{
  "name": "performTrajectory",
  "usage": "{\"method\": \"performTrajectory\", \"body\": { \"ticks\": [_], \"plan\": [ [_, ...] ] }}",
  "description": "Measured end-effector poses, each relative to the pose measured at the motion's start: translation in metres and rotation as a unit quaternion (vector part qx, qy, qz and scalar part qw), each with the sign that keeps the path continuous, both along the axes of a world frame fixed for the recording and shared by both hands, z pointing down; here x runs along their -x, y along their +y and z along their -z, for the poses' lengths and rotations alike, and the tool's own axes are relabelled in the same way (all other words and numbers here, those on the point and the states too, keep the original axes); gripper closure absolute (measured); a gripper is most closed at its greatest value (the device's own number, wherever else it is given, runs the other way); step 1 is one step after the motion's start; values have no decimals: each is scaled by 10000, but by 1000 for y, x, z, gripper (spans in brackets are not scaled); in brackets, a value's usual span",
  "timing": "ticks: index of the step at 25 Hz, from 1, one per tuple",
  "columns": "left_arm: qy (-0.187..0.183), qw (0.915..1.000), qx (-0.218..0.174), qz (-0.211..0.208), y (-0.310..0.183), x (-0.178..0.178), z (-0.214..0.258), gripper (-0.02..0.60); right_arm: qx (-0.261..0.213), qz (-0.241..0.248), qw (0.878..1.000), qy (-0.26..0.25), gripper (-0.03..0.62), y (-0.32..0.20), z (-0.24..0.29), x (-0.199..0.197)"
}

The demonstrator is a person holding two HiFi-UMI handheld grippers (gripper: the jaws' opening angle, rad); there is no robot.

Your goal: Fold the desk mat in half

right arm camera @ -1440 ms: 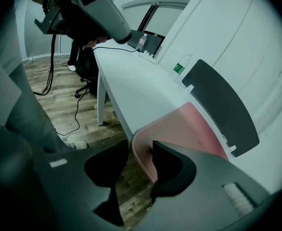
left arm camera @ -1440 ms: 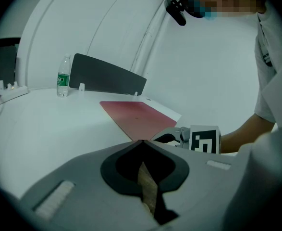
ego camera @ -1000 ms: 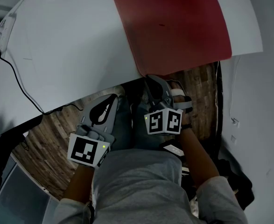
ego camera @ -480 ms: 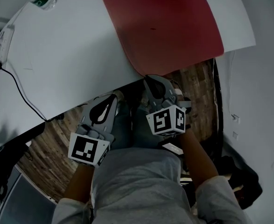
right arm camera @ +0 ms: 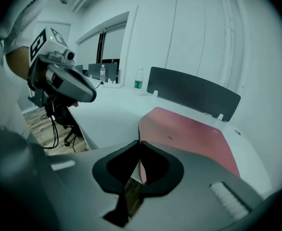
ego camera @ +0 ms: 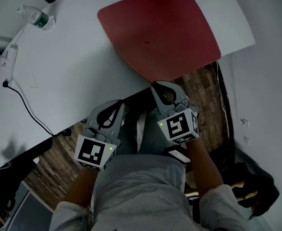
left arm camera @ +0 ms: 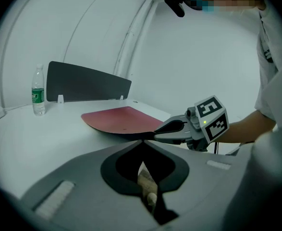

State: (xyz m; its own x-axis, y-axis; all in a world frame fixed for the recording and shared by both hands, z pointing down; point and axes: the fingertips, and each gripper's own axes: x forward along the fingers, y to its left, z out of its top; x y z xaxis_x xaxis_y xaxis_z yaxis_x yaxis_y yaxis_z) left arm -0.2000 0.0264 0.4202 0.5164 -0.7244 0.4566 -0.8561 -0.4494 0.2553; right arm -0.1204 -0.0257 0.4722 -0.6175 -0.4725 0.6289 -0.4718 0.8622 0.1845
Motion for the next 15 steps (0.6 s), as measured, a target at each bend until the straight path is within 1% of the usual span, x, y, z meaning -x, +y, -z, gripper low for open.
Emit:
{"method": "performTrajectory", "body": {
  "ticks": [4, 9, 15],
  "plan": [
    [-75, 9999, -97, -91, -17, -22, 8, 563, 99, -133, 9987, -489, 572, -16, 14, -16],
    [-141, 9997, -120, 187, -50, -48, 16, 563, 347, -236, 9942, -987, 572, -43, 23, -43],
    [-210, 9990, -87, 384, -83, -105, 25, 563, 559, 22, 9898, -1312, 572, -71, 36, -82]
  ]
}}
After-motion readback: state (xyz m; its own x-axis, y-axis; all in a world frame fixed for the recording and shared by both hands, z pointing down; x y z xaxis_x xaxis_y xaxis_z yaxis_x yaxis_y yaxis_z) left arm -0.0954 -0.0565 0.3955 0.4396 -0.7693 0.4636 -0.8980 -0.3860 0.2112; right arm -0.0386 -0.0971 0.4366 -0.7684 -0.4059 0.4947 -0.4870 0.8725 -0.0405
